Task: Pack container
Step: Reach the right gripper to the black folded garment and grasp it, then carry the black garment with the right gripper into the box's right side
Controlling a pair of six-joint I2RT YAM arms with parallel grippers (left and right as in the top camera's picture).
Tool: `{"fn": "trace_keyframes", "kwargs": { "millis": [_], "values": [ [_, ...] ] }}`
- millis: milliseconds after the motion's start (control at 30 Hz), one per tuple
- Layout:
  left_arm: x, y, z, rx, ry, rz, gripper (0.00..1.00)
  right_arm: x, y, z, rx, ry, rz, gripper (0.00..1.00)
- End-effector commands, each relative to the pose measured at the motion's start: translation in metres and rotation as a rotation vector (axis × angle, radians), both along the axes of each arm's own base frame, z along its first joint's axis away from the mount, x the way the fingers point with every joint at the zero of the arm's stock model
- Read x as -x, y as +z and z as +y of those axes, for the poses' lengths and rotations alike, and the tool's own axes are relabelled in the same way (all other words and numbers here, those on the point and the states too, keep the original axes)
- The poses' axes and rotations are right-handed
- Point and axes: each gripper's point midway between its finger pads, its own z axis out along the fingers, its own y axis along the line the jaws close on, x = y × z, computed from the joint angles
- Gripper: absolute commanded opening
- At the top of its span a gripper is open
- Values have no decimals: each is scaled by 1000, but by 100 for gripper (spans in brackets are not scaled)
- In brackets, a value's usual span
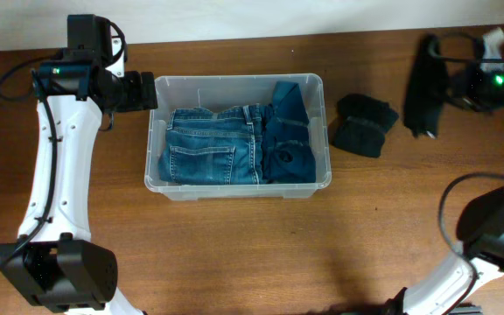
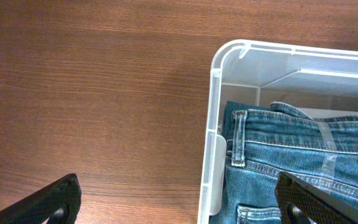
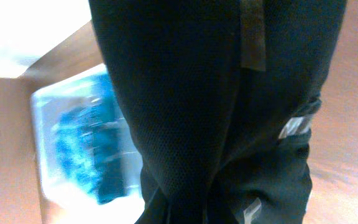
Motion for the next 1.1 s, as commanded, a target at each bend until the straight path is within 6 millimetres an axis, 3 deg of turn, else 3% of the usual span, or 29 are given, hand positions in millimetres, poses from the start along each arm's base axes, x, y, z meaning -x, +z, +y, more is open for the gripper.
{"fn": "trace_keyframes", "kwargs": {
  "millis": [0, 133, 267, 400, 633, 800, 1067],
  "values": [
    [-1, -3, 3, -17, -4, 9, 99, 3, 67, 96, -58, 253, -216, 4],
    [-1, -3, 4, -20, -2, 8, 99, 1, 57, 165, -2, 332, -149, 4],
    [-1, -3, 4, -21, -4, 9, 99, -3, 36, 213, 203, 281, -79, 4],
    [-1, -3, 4, -22, -5, 9, 100, -1, 22, 229, 432, 135, -36, 4],
    [-1, -3, 4, -21, -5, 9, 99, 15, 13, 235, 715, -97, -19, 4],
    [0, -3, 4, -21, -5, 10, 100, 18, -5, 247, 795, -113, -15, 4],
    [0, -4, 4, -21, -5, 11, 99, 13, -63, 269, 785, -36, 113, 4]
  ]
}}
